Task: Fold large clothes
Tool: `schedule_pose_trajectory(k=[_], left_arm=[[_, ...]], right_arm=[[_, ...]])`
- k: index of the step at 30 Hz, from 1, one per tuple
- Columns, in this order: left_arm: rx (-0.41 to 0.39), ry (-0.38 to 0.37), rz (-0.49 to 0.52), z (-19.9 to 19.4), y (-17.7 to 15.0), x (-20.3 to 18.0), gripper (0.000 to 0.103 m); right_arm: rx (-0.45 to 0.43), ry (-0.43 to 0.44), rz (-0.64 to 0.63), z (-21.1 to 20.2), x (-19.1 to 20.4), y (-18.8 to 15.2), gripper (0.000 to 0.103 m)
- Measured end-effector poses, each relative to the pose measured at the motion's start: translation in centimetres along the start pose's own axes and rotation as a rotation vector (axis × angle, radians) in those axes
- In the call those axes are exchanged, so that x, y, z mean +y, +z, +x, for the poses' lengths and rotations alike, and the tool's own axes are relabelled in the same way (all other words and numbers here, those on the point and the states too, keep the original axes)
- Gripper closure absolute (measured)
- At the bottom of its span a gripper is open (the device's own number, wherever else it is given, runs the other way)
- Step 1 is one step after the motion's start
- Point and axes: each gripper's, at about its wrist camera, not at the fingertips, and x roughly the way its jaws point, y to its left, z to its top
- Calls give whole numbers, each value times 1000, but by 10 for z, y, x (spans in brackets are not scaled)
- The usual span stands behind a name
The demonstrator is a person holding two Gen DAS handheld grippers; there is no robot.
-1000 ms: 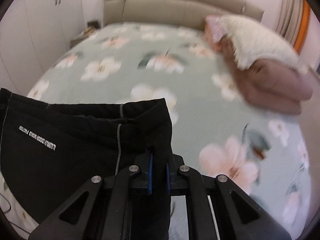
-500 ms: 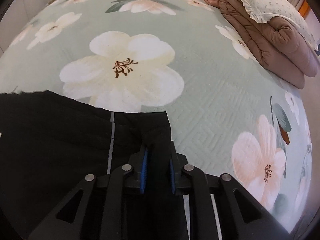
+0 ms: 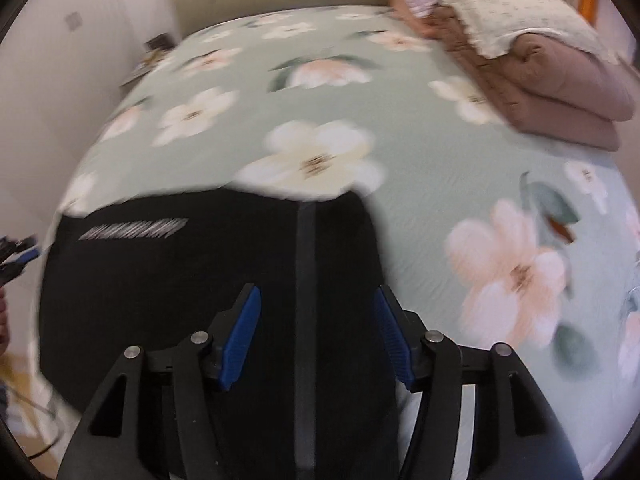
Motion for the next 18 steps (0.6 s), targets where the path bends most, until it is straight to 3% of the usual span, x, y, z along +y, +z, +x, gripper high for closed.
schedule_pose_trajectory(k=[6, 10, 13, 15, 18], left_arm=[[29, 51, 313, 1, -99, -103, 62], [114, 116, 372, 40, -140, -109, 62], [139, 139, 374, 64, -147, -94, 62], [142, 109, 327, 66, -141, -87, 62], [161, 123, 358, 54, -133, -101, 62]], right_arm=[[10, 43, -161, -5, 91, -45, 42], [58, -14, -247, 30, 123, -66, 42], [99, -9, -246, 54, 124, -75, 40], [117, 24, -209, 61, 116, -77, 40], [148, 45, -196, 52, 113, -67, 41]])
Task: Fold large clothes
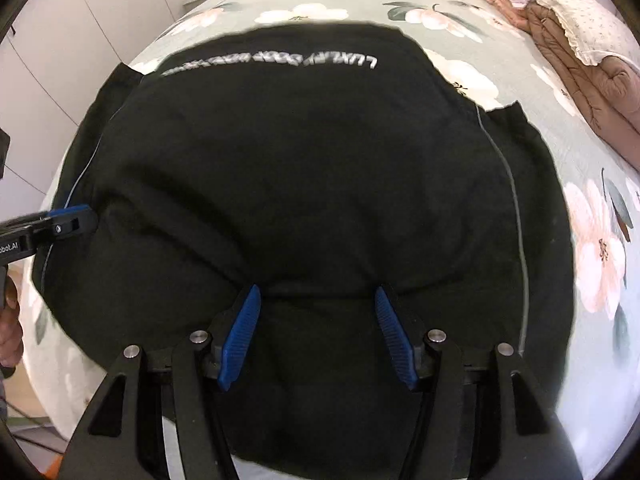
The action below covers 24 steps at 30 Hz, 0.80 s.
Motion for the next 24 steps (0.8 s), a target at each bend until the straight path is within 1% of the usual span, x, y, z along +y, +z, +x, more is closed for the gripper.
schedule_pose_trajectory(k=[1, 4, 6, 7, 8, 9, 10, 11, 12, 13, 14, 15, 17, 20, 22, 24], left_arm=[[-19, -6, 17, -10, 4, -5, 62], [-96, -65, 26, -32, 21, -17, 62], [-124, -77, 5, -29, 38, -17, 61], [-129, -66, -10, -20, 46, -16, 61], [-122, -48, -26, -10, 52, -13, 61], [-103, -26, -47, 1, 56, -4, 61], [-84, -9, -71, 11, 58, 1, 61], [-66, 0, -99, 25, 59, 9, 61], [-43, -10, -133, 36, 60, 17, 61], [-32, -40, -177, 44, 61, 26, 61], [-32, -59, -207, 47, 65, 30, 61], [-33, -62, -214, 48, 66, 32, 61], [-36, -53, -203, 49, 67, 33, 61], [-53, -62, -180, 43, 63, 31, 61], [-72, -51, -136, 30, 59, 22, 61], [-111, -38, -102, 9, 51, 21, 61]], right_arm=[[-18, 6, -4, -9, 0, 3, 41], [-137, 14, 30, -38, -10, 24, 40], [-175, 32, 70, -38, -21, 43, 40], [-187, 9, 87, -32, -26, 53, 40], [-189, -23, 102, -23, -29, 61, 40], [-171, -47, 127, -7, -35, 70, 40], [-151, -38, 139, 5, -39, 73, 40], [-113, -11, 155, 23, -44, 77, 41], [-61, 19, 170, 40, -47, 79, 39], [-38, 38, 188, 49, -48, 75, 39], [-43, 51, 207, 54, -52, 73, 38], [-49, 61, 215, 56, -54, 72, 37], [-55, 75, 224, 56, -57, 70, 37], [-75, 82, 229, 52, -56, 65, 37], [-97, 102, 246, 45, -63, 61, 37], [-124, 126, 268, 30, -73, 53, 37]])
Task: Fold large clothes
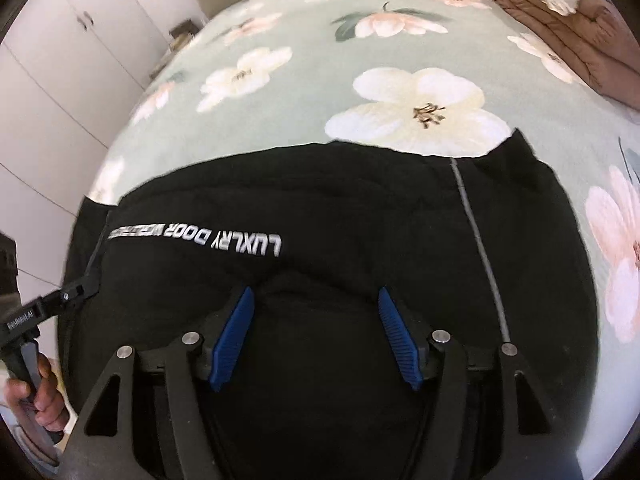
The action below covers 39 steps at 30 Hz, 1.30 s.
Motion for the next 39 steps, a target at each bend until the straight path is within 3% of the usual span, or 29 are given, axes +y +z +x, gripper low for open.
schedule_pose_trajectory(k=[4, 8, 12, 15, 18, 22, 26, 32, 39], left_arm=[[-59, 59, 35, -48, -11, 10, 61], [-46, 98, -4, -79, -24, 36, 61], [-40, 139, -91, -90, -39, 71, 61], [8, 74, -223, -80, -45, 100, 61], [29, 18, -315, -70, -52, 119, 57], [78, -14, -365, -56, -59, 133, 41], [145, -135, -436, -39, -69, 148, 37], [191, -270, -457, -19, -77, 159, 29], [201, -321, -401, -3, -73, 151, 26]], right_arm=[[-49, -1, 31, -42, -15, -12, 33], [-54, -71, 73, -81, -41, -35, 29], [6, -180, 57, -92, -64, -58, 29], [50, -195, 88, -90, -82, -71, 29], [66, -161, 120, -84, -96, -77, 28], [70, -124, 166, -80, -110, -78, 19], [85, -59, 205, -74, -121, -79, 18], [116, 52, 250, -56, -136, -80, 14], [139, 234, 363, -28, -157, -84, 11]])
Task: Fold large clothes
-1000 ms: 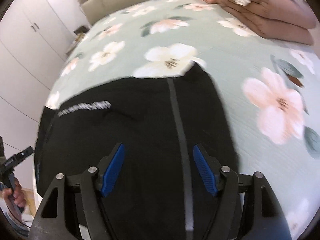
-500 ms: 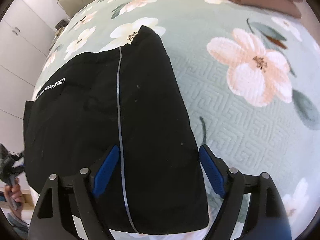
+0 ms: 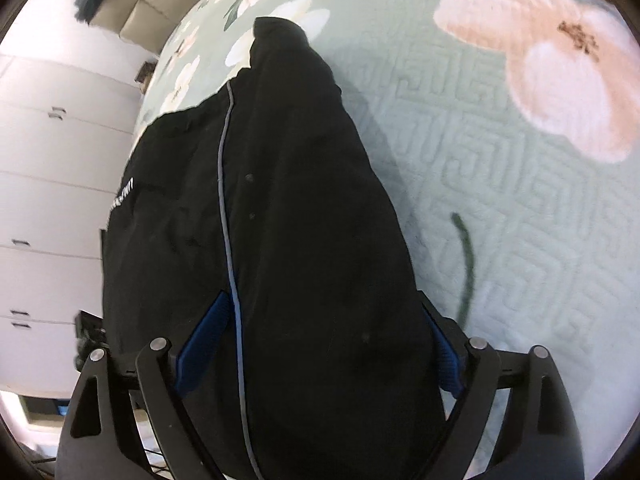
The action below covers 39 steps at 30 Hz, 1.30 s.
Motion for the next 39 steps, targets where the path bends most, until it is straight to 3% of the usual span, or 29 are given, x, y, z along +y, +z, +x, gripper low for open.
schedule_pose_trajectory(k=[4, 5, 6, 7, 9, 12, 16, 20, 22, 23, 26, 28, 31, 36, 39], left_arm=[[-3, -27, -6, 1, 4, -1, 26], [-5, -29, 0, -1, 4, -1, 27], [-5, -33, 12, -7, 6, 2, 30], [1, -61, 24, -10, 5, 0, 40], [3, -101, 25, -20, 2, 6, 41], [32, -100, 20, -14, 5, 10, 41], [58, -123, 3, 2, 11, 13, 29], [27, -104, 24, 4, 9, 8, 29], [-10, -69, 53, 2, 3, 4, 36], [-29, -58, 71, 0, -1, 0, 47], [-106, -31, 166, -16, -15, -21, 61], [-145, -64, 203, -29, -21, -34, 64], [-196, -183, 254, -56, -38, -57, 65], [-244, -234, 398, -101, -75, -93, 65], [-286, -261, 474, -136, -102, -103, 65]], right_arm=[[-2, 10, -17, 3, 2, -1, 12], [2, 26, -21, 3, 3, -2, 15], [15, 56, -25, 4, 5, -4, 26], [30, 88, -27, 6, 7, -6, 30], [33, 93, -51, 6, 11, -9, 31], [65, 114, -74, 14, 10, -4, 31], [100, 190, -92, 36, 13, 9, 22], [89, 171, -152, 43, 26, 13, 22], [66, 164, -167, 39, 28, 8, 27], [47, 151, -184, 36, 30, 4, 30], [-11, 116, -242, 21, 45, -3, 49], [-53, 101, -290, 5, 60, -10, 59], [-122, 124, -364, -23, 83, -27, 62], [-236, 118, -535, -75, 139, -78, 63], [-289, 136, -567, -107, 154, -106, 63]])
